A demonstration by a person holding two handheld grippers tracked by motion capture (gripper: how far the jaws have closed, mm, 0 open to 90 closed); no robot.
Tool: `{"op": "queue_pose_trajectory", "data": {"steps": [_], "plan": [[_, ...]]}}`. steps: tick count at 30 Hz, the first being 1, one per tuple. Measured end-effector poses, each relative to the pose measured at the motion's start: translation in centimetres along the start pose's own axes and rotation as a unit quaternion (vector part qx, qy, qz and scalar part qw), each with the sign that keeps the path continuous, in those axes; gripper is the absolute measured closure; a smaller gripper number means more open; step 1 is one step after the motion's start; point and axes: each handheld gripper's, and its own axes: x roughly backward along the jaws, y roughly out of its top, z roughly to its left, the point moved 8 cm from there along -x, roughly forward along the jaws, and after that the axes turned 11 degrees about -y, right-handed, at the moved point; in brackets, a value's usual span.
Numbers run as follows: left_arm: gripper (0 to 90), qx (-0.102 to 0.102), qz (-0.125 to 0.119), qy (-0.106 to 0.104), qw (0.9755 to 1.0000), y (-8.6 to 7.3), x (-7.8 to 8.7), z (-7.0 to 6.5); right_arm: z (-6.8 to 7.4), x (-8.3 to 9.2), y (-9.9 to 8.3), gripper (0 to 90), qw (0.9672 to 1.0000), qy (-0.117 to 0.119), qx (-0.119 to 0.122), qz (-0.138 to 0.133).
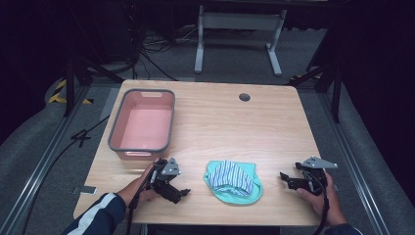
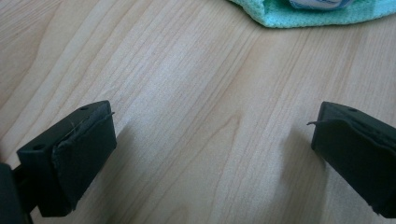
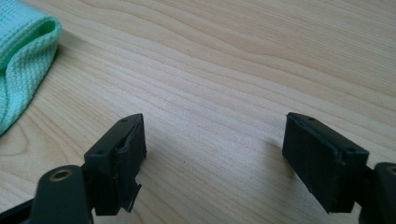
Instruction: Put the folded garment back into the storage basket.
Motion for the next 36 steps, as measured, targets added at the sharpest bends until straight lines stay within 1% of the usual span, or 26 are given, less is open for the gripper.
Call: {"op": "queue_pose_trajectory", "data": {"steps": [8, 11, 12, 13, 16, 19, 20, 21, 22, 23, 24, 25, 26, 27, 28, 30, 31, 32, 33, 34, 35, 36], "plan": [[0.1, -0.003, 0.001, -0.001, 1.0, 0.0, 0.0, 0.0, 0.0, 0.0, 0.0, 21.3, 1.0, -0.001, -0.001, 0.0], [0.4, -0.014, 0.005, -0.009, 0.9999, -0.2, 0.2, 0.1, -0.1, 0.0, 0.0, 19.7, 1.0, -0.003, -0.003, 0.003], [0.4, -0.018, 0.006, -0.012, 0.9998, -0.1, 0.2, 0.1, -0.1, 0.0, -0.1, 18.3, 1.0, -0.005, -0.001, 0.004], [0.3, -0.019, 0.005, -0.013, 0.9997, -0.1, 0.1, 0.1, -0.2, -0.1, -0.1, 17.0, 1.0, -0.006, -0.004, 0.006], [0.6, -0.013, 0.007, -0.011, 0.9998, 0.0, 0.1, 0.0, -0.2, -0.1, 0.0, 15.3, 0.9998, -0.013, -0.01, 0.009], [5.1, -0.011, 0.009, -0.005, 0.9999, 0.1, 0.3, 0.0, -0.2, 0.0, -0.1, 16.4, 0.9997, -0.016, -0.01, 0.017], [7.7, -0.01, 0.006, -0.005, 0.9999, 0.2, 0.3, -0.1, -0.1, 0.1, -0.1, 17.9, 0.9997, -0.013, -0.008, 0.021], [12.1, -0.01, 0.003, -0.004, 0.9999, 0.4, 0.3, -0.1, 0.0, 0.2, 0.0, 19.8, 0.9997, -0.011, -0.002, 0.021], [15.9, -0.01, 0.003, 0.001, 0.9999, 0.7, 0.3, 0.0, 0.2, 0.3, 0.0, 21.0, 0.9997, -0.008, 0.003, 0.023], [16.7, -0.005, 0.007, 0.0, 1.0, 0.7, 0.2, 0.1, 0.4, 0.4, 0.0, 21.0, 0.9997, 0.0, 0.011, 0.024], [15.8, -0.001, 0.01, -0.005, 0.9999, 0.9, 0.2, 0.0, 0.7, 0.4, 0.1, 21.0, 0.9997, 0.005, 0.009, 0.024], [17.2, -0.004, 0.007, -0.012, 0.9999, 1.2, 0.1, -0.1, 1.2, 0.6, 0.3, 21.9, 0.9996, 0.014, 0.014, 0.02], [17.7, -0.004, 0.007, -0.012, 0.9999, 1.2, 0.1, -0.1, 1.2, 0.6, 0.3, 21.9, 0.9996, 0.014, 0.014, 0.02], [18.1, -0.014, 0.006, -0.014, 0.9998, 1.5, 0.2, -0.2, 2.2, 1.1, 0.9, 24.9, 0.9992, 0.034, 0.022, 0.007], [19.8, -0.016, 0.002, -0.008, 0.9998, 2.1, 0.2, -0.3, 2.7, 1.3, 1.2, 26.2, 0.9989, 0.04, 0.026, 0.002], [20.8, -0.02, -0.004, -0.007, 0.9998, 2.9, 0.1, -0.6, 3.6, 1.6, 1.6, 28.3, 0.9982, 0.053, 0.028, -0.005], [21.3, -0.018, -0.007, -0.005, 0.9998, 3.4, -0.1, -0.6, 4.1, 1.7, 1.8, 30.4, 0.9977, 0.059, 0.032, -0.008], [21.9, -0.018, -0.007, -0.005, 0.9998, 3.4, -0.1, -0.6, 4.1, 1.7, 1.8, 30.4, 0.9977, 0.059, 0.032, -0.008], [22.3, -0.023, -0.007, 0.003, 0.9997, 4.1, -0.4, -0.6, 5.2, 1.8, 2.2, 33.1, 0.9967, 0.068, 0.042, -0.01], [23.2, -0.023, -0.007, 0.003, 0.9997, 4.1, -0.4, -0.6, 5.7, 1.8, 2.4, 34.5, 0.9964, 0.072, 0.043, -0.011], [23.2, -0.026, -0.005, 0.002, 0.9996, 4.4, -0.6, -0.6, 5.7, 1.8, 2.4, 34.5, 0.9964, 0.072, 0.043, -0.011], [24.8, -0.021, -0.011, 0.004, 0.9997, 4.9, -1.0, -0.6, 6.7, 1.8, 2.9, 36.2, 0.9955, 0.082, 0.047, -0.013]]}}
